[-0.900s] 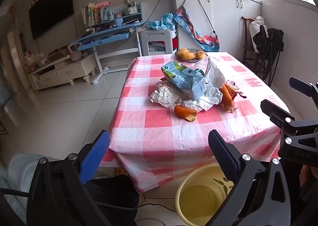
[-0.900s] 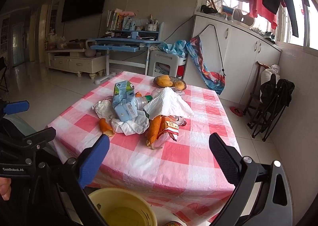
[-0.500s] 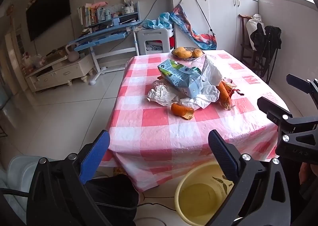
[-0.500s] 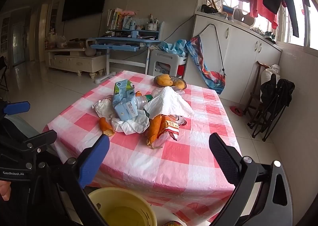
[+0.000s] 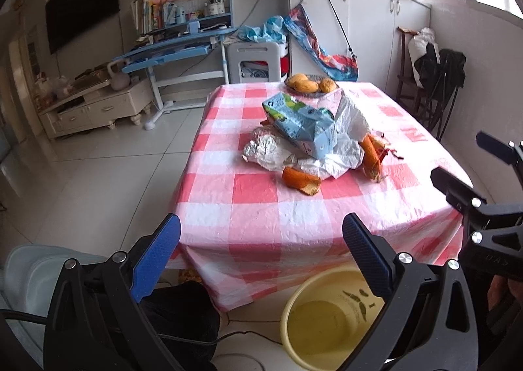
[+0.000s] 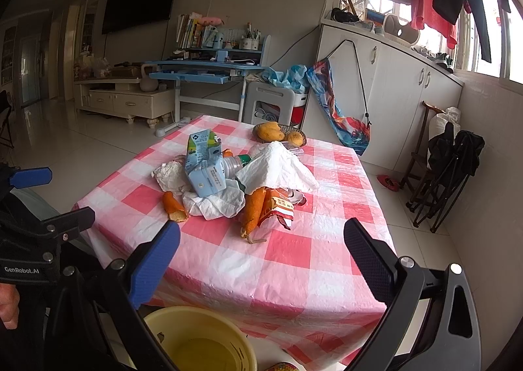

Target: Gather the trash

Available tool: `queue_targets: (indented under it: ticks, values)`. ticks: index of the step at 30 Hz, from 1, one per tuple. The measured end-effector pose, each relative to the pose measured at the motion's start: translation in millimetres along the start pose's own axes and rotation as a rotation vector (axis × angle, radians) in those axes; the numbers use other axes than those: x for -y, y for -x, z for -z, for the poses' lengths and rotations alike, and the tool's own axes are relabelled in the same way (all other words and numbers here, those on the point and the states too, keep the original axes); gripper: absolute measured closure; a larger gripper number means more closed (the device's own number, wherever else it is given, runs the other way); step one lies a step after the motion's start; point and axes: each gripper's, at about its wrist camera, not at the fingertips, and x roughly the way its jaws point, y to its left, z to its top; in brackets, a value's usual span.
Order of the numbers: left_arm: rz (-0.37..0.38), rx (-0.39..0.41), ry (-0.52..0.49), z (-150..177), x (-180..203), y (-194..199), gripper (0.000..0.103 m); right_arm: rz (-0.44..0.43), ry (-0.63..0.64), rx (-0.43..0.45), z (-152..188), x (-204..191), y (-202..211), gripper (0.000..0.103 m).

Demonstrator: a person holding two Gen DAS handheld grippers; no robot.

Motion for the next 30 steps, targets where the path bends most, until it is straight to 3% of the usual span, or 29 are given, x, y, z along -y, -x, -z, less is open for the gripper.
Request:
queue_targets:
  ticks: [15,30]
  values:
    - [0.025,0.046,0.085,-1.6,-19.4,8.7,0.007,0.013,0.019,-0.008,3.4,-0.6,-4.3,0.007]
    - [0.041,0.015,0.093,2.3,-17.8,2.1,0.007,0.013,0.07,-0.039,4.6,-19.7,-9.8,0.007]
